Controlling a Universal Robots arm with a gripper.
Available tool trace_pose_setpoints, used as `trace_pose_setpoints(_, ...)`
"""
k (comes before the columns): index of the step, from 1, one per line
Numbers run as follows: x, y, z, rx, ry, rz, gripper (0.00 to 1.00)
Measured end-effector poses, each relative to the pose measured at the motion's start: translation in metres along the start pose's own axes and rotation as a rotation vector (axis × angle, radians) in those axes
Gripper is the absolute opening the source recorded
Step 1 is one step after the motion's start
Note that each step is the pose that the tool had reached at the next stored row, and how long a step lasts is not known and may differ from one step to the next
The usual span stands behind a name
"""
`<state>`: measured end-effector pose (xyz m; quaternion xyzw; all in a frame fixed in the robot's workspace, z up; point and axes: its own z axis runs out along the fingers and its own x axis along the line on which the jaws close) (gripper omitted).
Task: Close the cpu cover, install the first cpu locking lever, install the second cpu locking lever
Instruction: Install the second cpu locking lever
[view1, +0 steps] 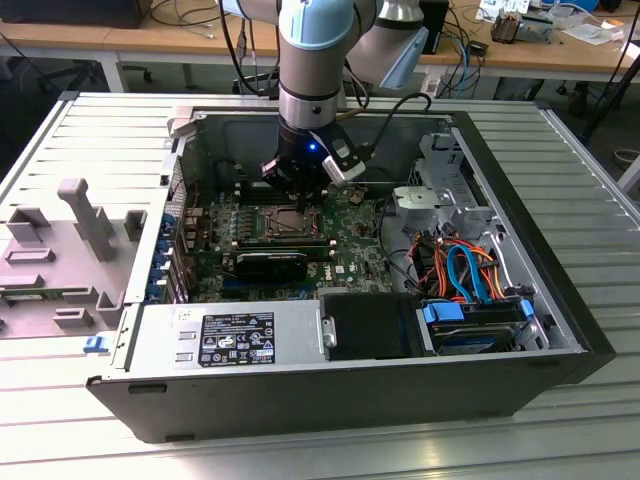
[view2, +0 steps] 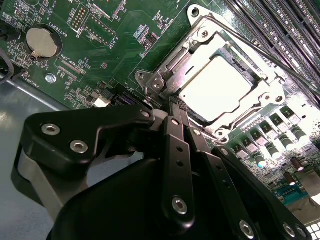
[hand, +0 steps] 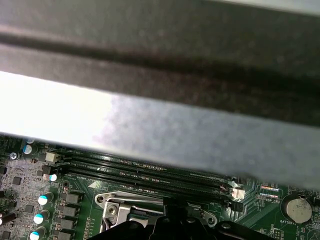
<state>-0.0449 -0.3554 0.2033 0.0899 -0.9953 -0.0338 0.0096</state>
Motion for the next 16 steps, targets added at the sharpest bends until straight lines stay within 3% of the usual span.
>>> trace_pose_setpoints(16,0.0000,0.0000,0.0000,0.0000,0.0000,0.000,0.11)
